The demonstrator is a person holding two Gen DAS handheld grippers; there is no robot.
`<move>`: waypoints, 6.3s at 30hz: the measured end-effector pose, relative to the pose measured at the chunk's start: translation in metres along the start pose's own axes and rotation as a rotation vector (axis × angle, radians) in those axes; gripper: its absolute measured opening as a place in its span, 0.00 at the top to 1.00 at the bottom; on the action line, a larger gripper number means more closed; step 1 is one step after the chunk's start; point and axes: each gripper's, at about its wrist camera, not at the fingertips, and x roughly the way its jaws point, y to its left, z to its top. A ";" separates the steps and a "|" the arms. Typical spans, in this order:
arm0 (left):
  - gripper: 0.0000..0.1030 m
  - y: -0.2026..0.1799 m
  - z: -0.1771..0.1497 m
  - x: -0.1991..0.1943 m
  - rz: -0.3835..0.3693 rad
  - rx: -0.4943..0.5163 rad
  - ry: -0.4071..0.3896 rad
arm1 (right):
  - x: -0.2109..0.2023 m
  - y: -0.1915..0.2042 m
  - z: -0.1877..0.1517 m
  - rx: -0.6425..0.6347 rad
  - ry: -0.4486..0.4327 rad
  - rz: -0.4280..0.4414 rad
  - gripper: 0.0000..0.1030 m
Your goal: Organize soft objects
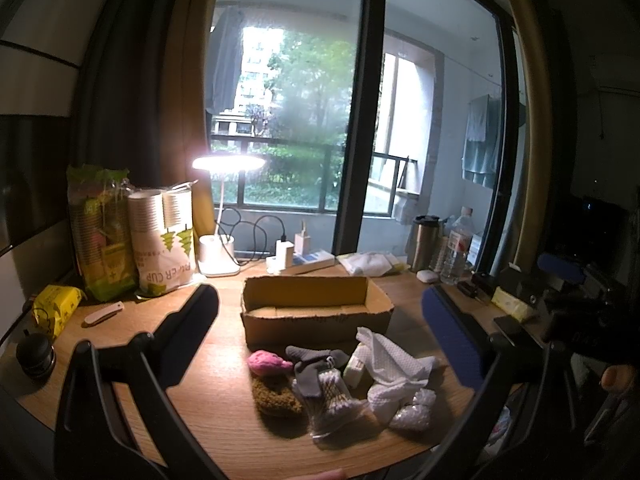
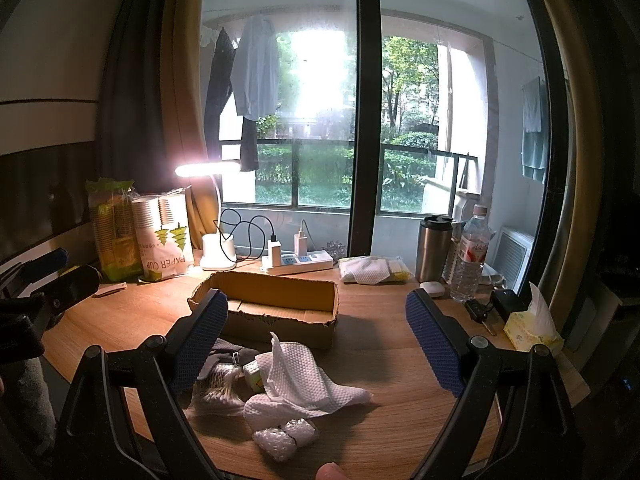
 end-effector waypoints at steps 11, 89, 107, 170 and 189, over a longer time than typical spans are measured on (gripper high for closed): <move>0.01 0.000 -0.001 -0.001 0.002 -0.004 0.002 | 0.000 0.002 -0.003 -0.001 0.009 0.008 0.10; 0.01 0.003 -0.092 0.117 0.002 0.010 0.408 | 0.116 -0.006 -0.124 0.064 0.471 0.091 0.10; 0.01 -0.068 -0.108 0.141 -0.094 0.202 0.508 | 0.117 -0.036 -0.146 0.129 0.504 0.187 0.53; 0.78 -0.136 -0.095 0.232 -0.359 0.204 0.558 | 0.119 -0.148 -0.149 0.153 0.461 -0.039 0.55; 0.76 -0.129 -0.111 0.239 -0.378 0.210 0.572 | 0.111 -0.133 -0.118 0.129 0.404 -0.010 0.55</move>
